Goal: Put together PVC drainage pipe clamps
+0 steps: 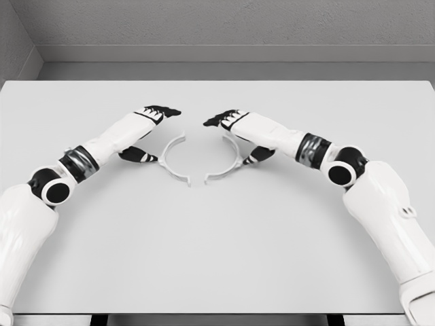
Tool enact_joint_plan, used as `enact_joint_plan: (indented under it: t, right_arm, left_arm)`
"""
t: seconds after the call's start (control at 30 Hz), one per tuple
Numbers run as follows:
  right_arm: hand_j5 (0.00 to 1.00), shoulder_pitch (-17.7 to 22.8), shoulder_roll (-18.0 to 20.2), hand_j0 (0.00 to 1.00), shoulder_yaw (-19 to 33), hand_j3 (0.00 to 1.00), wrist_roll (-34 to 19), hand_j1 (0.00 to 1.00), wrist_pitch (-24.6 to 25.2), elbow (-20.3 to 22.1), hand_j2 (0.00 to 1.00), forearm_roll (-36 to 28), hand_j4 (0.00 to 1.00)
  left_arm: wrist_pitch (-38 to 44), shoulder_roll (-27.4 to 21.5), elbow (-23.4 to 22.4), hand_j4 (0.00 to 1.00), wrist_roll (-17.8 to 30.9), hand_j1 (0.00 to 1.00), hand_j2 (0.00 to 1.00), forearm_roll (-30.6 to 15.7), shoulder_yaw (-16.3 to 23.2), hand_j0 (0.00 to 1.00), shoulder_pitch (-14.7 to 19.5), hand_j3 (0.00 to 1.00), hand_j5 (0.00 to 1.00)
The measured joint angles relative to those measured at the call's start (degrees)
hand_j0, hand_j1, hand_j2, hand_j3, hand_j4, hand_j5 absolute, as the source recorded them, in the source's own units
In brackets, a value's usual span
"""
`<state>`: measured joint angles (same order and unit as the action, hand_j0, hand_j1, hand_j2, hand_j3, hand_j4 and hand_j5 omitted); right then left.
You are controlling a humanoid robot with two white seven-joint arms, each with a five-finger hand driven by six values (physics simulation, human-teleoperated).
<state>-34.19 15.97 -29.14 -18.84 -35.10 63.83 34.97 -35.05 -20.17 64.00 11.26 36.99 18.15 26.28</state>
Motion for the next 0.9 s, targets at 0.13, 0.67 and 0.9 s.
enact_joint_plan:
  t: [0.13,0.67,0.9]
  right_arm:
    - [1.00,-1.85,0.45,1.00,0.28,1.00,0.07,1.00,0.01,-0.44,1.00,-0.24,1.00]
    - [1.00,9.84,20.35,1.00,18.34,1.00,0.06,1.00,-0.01,14.61,1.00,-4.03,1.00]
    - [1.00,15.12,21.50,1.00,22.89,1.00,-0.30,1.00,-0.03,15.27,1.00,-4.30,1.00]
  left_arm:
    - [0.00,0.46,0.15,1.00,0.01,1.00,1.00,0.07,0.01,1.00,-0.18,1.00,1.00]
    - [0.00,0.90,0.81,1.00,0.01,1.00,1.00,0.35,-0.01,1.00,-0.79,1.00,1.00]
    - [0.00,0.31,2.94,1.00,-0.05,1.00,1.00,-0.17,-0.01,1.00,-1.58,1.00,1.00]
